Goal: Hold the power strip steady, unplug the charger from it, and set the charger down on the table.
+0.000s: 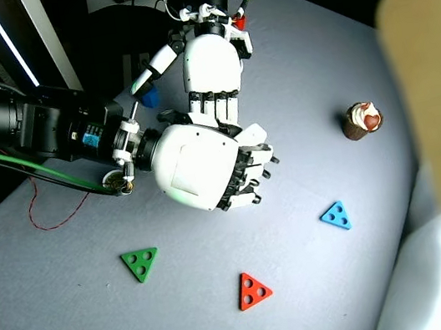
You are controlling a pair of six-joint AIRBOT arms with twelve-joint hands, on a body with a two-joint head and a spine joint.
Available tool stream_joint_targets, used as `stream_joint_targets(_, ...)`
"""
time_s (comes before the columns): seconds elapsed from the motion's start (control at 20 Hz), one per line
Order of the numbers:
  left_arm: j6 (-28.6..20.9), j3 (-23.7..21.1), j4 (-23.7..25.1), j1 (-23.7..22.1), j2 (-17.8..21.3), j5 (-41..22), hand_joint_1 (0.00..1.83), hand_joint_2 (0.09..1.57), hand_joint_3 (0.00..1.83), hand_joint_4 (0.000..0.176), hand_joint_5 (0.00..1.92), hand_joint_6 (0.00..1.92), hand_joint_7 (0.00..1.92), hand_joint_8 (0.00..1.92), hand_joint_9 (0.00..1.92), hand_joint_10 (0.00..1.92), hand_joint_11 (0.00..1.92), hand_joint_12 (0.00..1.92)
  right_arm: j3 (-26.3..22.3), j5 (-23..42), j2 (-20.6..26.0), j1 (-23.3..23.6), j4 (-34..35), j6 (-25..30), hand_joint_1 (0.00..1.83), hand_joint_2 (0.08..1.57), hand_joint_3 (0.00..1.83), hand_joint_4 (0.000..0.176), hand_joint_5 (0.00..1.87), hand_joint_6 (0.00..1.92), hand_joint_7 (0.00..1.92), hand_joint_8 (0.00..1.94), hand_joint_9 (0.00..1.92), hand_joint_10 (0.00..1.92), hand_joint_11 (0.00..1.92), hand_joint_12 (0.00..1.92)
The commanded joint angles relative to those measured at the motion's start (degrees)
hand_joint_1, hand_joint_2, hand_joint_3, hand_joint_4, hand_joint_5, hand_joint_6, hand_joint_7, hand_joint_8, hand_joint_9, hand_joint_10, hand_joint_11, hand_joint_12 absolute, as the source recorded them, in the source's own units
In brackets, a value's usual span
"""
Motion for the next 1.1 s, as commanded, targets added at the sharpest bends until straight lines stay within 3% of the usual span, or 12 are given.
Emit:
stream_joint_targets(0.0,-0.71,0.03,-0.6,0.22,-0.59,1.68,0.0,0.88,0.0,0.0,0.04,0.0,0.02,0.0,0.0,0.0,0.02,0.01,-0.47,6.43,1.44,-0.24,-4.76,0.79,1.25,1.05,0.0,0.036,1.09,0.8,1.19,0.63,1.25,0.01,0.83,0.77)
stream_joint_targets(0.4,-0.74,-0.28,-0.81,0.1,-0.05,0.23,0.0,0.88,0.0,0.0,0.04,0.0,0.03,0.01,0.02,0.01,0.04,0.02,-4.28,8.19,9.35,-3.19,-18.32,1.92,1.24,1.06,0.0,0.032,1.09,0.85,1.16,0.64,1.23,0.0,0.82,0.75)
stream_joint_targets(0.55,-0.75,-0.35,-1.09,0.07,-0.05,-0.41,0.0,0.88,0.0,0.0,0.04,0.0,0.02,0.0,0.02,0.0,0.04,0.02,-3.93,8.19,13.64,-8.08,-29.4,5.56,1.24,1.06,0.0,0.038,1.08,0.84,1.16,0.66,1.21,0.0,0.77,0.79)
stream_joint_targets(0.65,-0.75,-0.35,-1.25,0.02,-0.05,-0.61,0.0,0.88,0.0,0.0,0.03,0.0,0.02,0.0,0.01,0.0,0.02,0.01,-4.01,8.52,14.79,-10.63,-32.57,8.17,1.25,1.04,0.0,0.035,1.11,0.79,1.22,0.56,1.24,0.0,0.8,0.79)
stream_joint_targets(0.9,-0.76,-0.36,-1.4,-0.2,-0.02,-1.13,0.0,0.88,0.0,0.0,0.03,0.0,0.02,0.0,0.02,0.0,0.04,0.02,-3.4,8.79,16.16,-14.43,-34.15,10.48,1.24,1.06,0.0,0.036,1.07,0.84,1.17,0.66,1.22,0.0,0.78,0.81)
stream_joint_targets(1.05,-0.77,-0.36,-1.41,-0.4,-0.02,-1.13,0.0,0.89,0.0,0.0,0.02,0.0,0.01,0.0,0.01,0.0,0.02,0.01,-2.58,8.79,15.89,-14.57,-33.8,10.48,1.24,1.06,0.0,0.026,1.05,0.89,1.18,0.61,1.23,0.0,0.85,0.73)
